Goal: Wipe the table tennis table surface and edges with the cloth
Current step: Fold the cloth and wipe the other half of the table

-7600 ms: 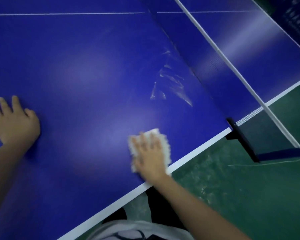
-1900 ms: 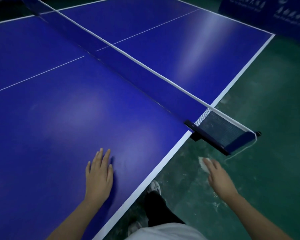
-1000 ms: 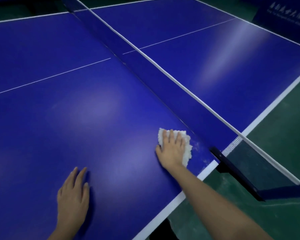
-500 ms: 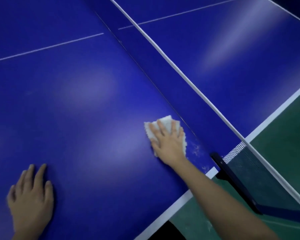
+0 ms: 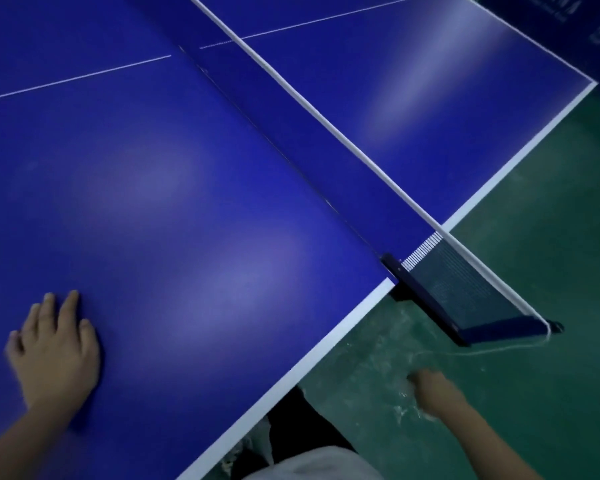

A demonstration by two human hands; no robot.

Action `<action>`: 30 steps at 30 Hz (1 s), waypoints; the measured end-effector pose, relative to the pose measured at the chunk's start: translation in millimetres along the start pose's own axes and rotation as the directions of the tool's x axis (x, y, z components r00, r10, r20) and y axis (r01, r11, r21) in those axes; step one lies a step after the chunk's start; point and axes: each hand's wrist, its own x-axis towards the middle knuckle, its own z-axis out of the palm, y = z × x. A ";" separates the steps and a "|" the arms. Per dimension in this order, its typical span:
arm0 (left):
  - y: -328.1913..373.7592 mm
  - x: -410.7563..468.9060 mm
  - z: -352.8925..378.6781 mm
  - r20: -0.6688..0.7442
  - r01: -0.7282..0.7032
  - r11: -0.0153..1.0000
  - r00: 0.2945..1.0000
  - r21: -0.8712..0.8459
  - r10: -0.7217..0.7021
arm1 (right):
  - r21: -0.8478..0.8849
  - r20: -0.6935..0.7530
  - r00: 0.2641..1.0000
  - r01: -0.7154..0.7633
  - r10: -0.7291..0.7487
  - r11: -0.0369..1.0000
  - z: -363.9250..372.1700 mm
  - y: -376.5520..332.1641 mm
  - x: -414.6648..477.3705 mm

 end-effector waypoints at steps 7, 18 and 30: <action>20.7 -12.7 -15.1 -0.095 -0.003 0.999 0.995 -0.033 0.000 | 0.129 -0.475 0.847 0.335 -0.238 0.933 -29.6 -24.9 -20.4; 15.7 -22.0 -43.3 -0.060 0.024 0.999 0.998 -0.022 -0.025 | 0.051 -0.617 0.623 0.642 -0.481 0.765 -59.0 -136.4 -19.7; -49.7 -3.4 -48.6 -0.190 0.302 0.950 0.931 -0.079 -0.312 | -0.282 -0.522 0.530 0.632 -0.668 0.722 -80.4 -340.9 26.9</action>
